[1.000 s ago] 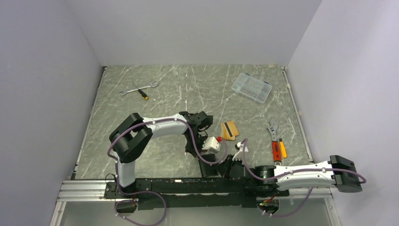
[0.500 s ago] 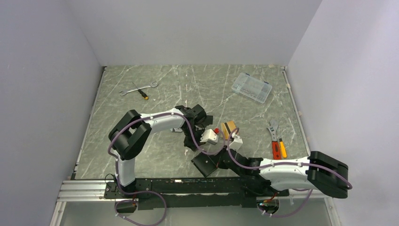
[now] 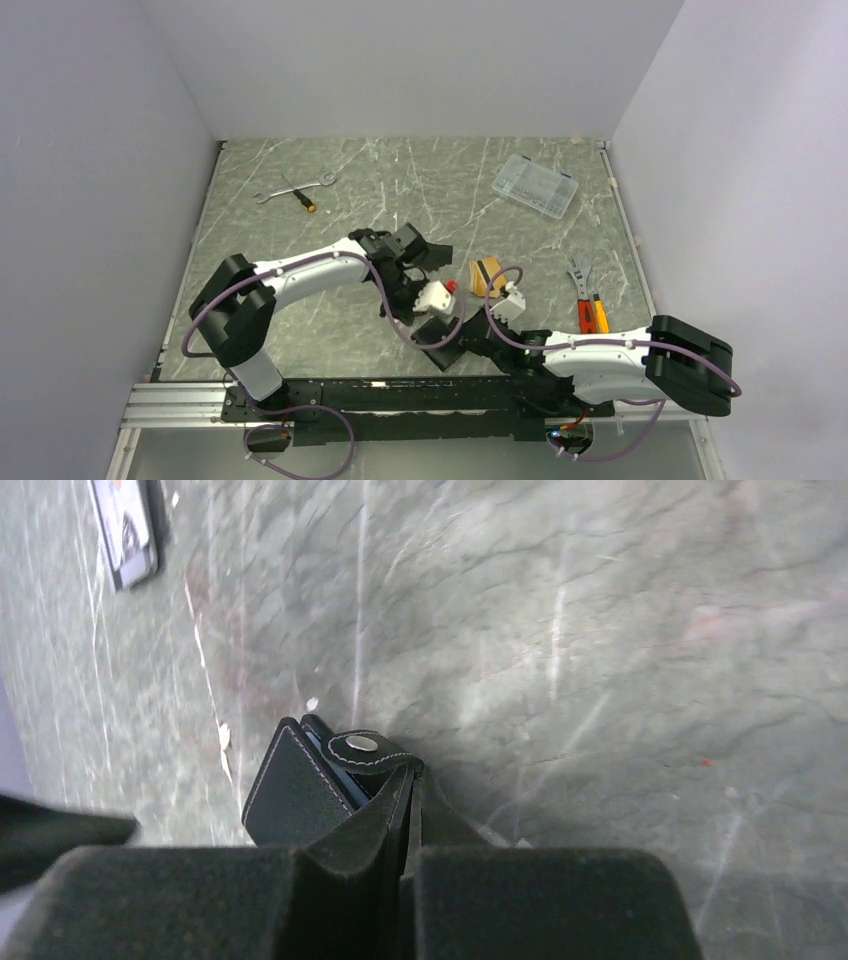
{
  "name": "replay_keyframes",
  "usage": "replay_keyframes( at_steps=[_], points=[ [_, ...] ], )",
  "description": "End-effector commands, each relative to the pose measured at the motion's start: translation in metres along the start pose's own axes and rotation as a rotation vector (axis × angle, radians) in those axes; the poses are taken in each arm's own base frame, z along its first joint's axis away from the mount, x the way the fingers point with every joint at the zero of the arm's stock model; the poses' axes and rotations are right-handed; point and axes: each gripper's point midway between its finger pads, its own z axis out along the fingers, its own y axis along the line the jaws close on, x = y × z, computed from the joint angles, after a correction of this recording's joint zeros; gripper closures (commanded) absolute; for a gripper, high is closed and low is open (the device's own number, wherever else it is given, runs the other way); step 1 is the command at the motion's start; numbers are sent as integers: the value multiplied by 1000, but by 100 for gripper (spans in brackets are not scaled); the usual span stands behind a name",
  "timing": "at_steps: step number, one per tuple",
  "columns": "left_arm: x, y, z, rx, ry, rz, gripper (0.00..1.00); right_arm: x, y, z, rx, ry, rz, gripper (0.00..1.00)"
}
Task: Put the credit cards into the card holder
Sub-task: Close the card holder at the center of the board.
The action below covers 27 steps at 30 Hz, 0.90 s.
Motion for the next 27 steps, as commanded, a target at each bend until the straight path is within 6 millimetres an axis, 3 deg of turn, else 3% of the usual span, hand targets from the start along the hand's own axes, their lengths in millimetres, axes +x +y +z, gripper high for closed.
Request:
replay_keyframes(
  at_steps=[1, 5, 13, 17, 22, 27],
  points=[
    [6, -32, 27, 92, 46, 88, 100, -17, -50, -2, 210, -105, 36, 100],
    [9, -33, 45, 89, 78, 125, 100, -17, -51, -7, 183, -100, 95, 100],
    [-4, 7, 54, -86, 60, 181, 100, -12, -48, -16, 115, -55, 133, 100],
    [-8, 19, 63, -77, 70, 170, 100, -10, -45, -22, 56, -34, 146, 100],
    [2, 29, 73, -76, 119, 161, 100, -4, -38, -24, 14, -1, 120, 100],
    [16, 50, 63, -136, 146, 110, 100, 3, -27, -18, 6, 23, 47, 100]
  ],
)
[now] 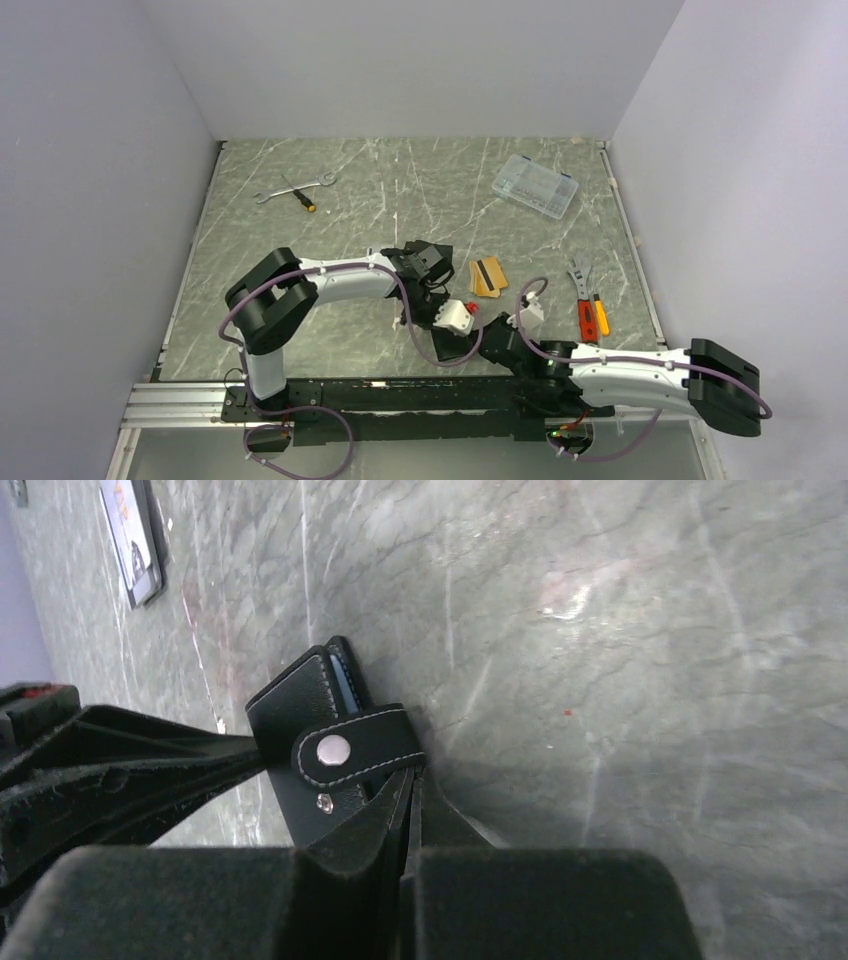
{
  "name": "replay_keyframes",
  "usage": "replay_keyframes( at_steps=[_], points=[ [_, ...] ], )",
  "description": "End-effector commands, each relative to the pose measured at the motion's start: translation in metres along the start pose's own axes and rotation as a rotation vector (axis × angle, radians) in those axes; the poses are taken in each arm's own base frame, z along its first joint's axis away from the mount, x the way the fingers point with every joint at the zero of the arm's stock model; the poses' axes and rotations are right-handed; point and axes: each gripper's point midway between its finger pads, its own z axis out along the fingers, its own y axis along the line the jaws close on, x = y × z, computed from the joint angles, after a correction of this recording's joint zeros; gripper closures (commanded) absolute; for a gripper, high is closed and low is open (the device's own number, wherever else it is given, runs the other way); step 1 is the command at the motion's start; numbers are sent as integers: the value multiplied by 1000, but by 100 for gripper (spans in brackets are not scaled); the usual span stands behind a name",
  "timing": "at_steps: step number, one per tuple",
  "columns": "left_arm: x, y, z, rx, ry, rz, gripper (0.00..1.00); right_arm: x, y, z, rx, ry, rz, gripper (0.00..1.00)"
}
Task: Put the credit cards into the card holder
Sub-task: Close the card holder at the center of the board.
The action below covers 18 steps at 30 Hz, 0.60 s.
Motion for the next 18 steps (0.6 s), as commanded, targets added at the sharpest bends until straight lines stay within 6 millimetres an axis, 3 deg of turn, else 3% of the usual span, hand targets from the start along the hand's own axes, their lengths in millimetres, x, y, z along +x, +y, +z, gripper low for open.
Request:
replay_keyframes(
  at_steps=[1, 8, 10, 14, 18],
  points=[
    [16, 32, -7, -87, 33, -41, 100, 12, 8, 4, -1, 47, -92, 100],
    [27, 59, -41, -166, -1, -114, 100, 13, 43, 15, -46, 30, -123, 100],
    [27, 60, -48, -163, -13, -129, 100, 11, 40, 15, -24, 26, -116, 100],
    [24, 41, -58, -133, -50, -144, 100, 2, 29, 8, -17, 1, -87, 100],
    [13, 21, -73, -126, -114, -187, 97, -10, 24, -5, -6, -18, -91, 85]
  ],
)
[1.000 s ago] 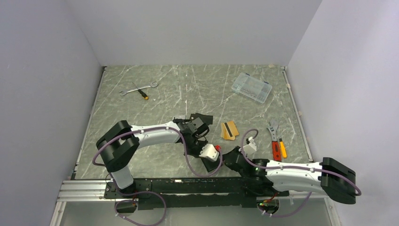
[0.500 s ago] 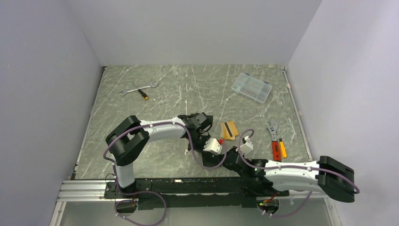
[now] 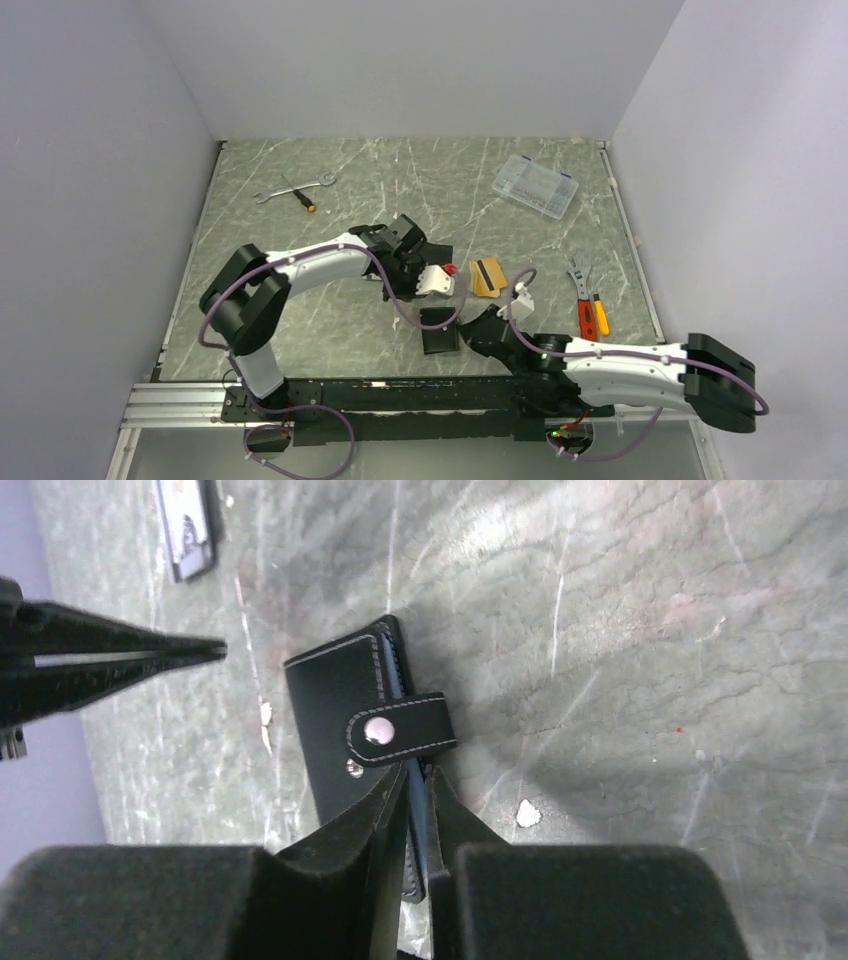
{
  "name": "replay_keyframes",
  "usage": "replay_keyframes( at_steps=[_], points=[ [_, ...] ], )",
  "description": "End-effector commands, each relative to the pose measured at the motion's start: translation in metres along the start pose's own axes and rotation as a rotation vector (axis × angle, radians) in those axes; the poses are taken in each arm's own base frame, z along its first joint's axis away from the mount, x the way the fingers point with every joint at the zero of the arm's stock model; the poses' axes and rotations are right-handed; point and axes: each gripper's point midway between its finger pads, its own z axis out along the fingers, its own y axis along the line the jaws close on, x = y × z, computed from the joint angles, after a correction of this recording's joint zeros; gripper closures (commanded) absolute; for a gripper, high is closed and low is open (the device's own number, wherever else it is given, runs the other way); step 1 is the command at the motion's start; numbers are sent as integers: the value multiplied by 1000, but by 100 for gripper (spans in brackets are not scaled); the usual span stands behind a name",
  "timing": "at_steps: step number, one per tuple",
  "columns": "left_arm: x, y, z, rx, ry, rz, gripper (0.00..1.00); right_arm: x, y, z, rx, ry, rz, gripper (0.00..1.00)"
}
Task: Put the credit cards into the card holder
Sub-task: Close the card holder at the center of the board.
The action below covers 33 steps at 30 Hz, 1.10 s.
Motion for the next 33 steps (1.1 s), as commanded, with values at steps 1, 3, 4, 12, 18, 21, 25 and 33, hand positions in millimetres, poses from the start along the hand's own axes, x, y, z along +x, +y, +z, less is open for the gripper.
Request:
replay_keyframes(
  at_steps=[1, 3, 4, 12, 18, 21, 25, 33],
  points=[
    [-28, -27, -34, 32, -123, -47, 96, -16, -11, -13, 36, -40, -10, 83],
    [-39, -39, -42, 57, -176, -68, 99, -21, -7, -19, 16, -42, -22, 75],
    [-43, -44, -44, 57, -203, -65, 100, -22, -3, -20, 2, -38, -35, 69],
    [-57, -84, -23, 47, -250, 112, 100, -31, 25, -19, 43, 78, -157, 55],
    [-60, -93, -9, 44, -257, 167, 100, -32, 42, -14, 88, 179, -226, 51],
    [-76, -97, -7, 55, -264, 178, 96, -33, 44, -15, 108, 227, -249, 49],
    [-69, -99, 7, 31, -221, 236, 83, -35, 39, -16, 167, 298, -305, 45],
    [-65, -101, 21, 12, -195, 265, 43, -27, 34, -11, 217, 374, -331, 45]
  ],
)
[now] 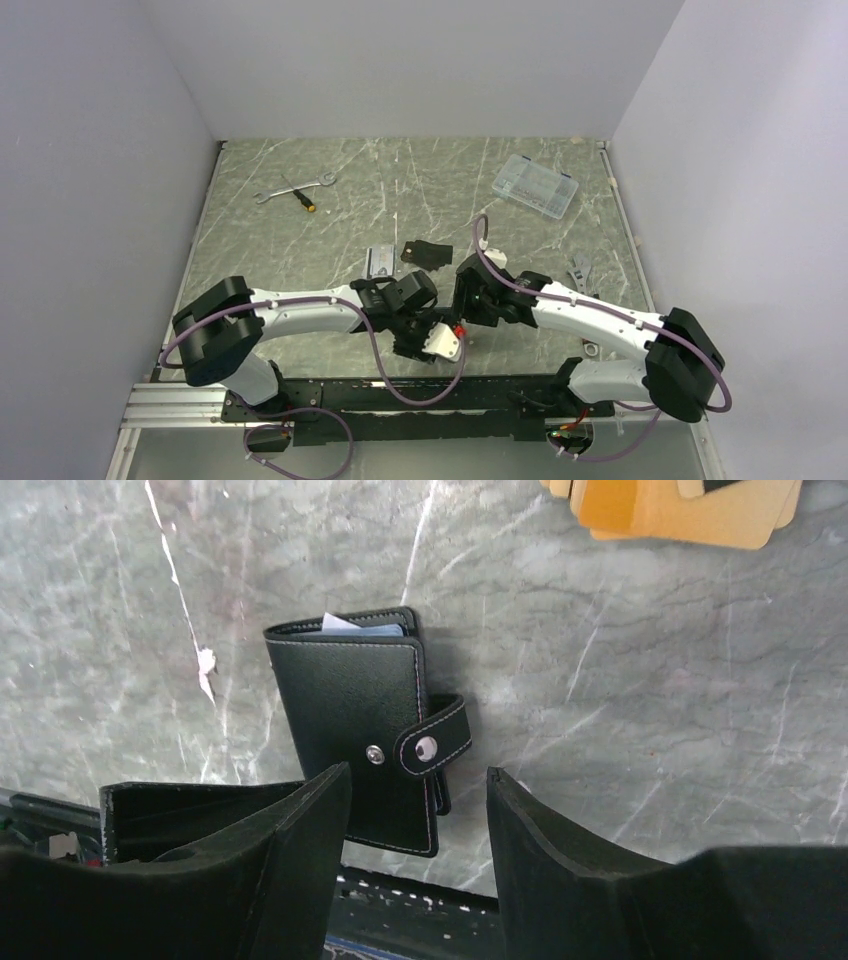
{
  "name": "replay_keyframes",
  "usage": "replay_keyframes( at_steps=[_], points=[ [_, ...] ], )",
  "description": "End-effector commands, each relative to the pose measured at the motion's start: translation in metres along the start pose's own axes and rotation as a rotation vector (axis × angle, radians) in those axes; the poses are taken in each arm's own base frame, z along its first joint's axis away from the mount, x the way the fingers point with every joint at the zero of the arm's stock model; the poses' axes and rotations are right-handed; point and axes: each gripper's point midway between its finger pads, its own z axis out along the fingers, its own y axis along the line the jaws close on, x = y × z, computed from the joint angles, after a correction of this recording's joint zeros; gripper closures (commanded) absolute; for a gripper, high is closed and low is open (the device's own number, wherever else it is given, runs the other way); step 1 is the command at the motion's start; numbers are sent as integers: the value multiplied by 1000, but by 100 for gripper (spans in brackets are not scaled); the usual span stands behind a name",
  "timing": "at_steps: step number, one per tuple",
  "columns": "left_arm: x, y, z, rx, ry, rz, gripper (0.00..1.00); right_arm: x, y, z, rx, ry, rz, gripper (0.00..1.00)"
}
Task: Put the credit cards into the card holder
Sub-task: Close the card holder at the center of the board.
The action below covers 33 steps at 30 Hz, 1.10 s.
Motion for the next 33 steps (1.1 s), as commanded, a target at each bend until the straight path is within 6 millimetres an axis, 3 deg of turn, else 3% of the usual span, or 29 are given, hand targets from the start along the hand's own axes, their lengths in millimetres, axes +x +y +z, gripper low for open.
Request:
replay_keyframes(
  at_steps=[1, 10, 18, 30, 33],
  points=[
    [-5, 6, 4, -40, -10, 47, 45, 2, 6, -5, -15, 50, -35, 46],
    [7, -2, 15, -8, 33, 61, 47, 0, 10, 8, 20, 89, -60, 58],
    [18, -11, 23, 41, 64, 70, 56, -2, -1, 14, 90, 103, -75, 65],
    [23, -13, 22, 57, 87, 73, 61, -15, -14, 8, 146, 44, -68, 98],
    [23, -12, 22, 52, 92, 67, 61, -20, -19, 3, 162, 17, -71, 100]
  ],
)
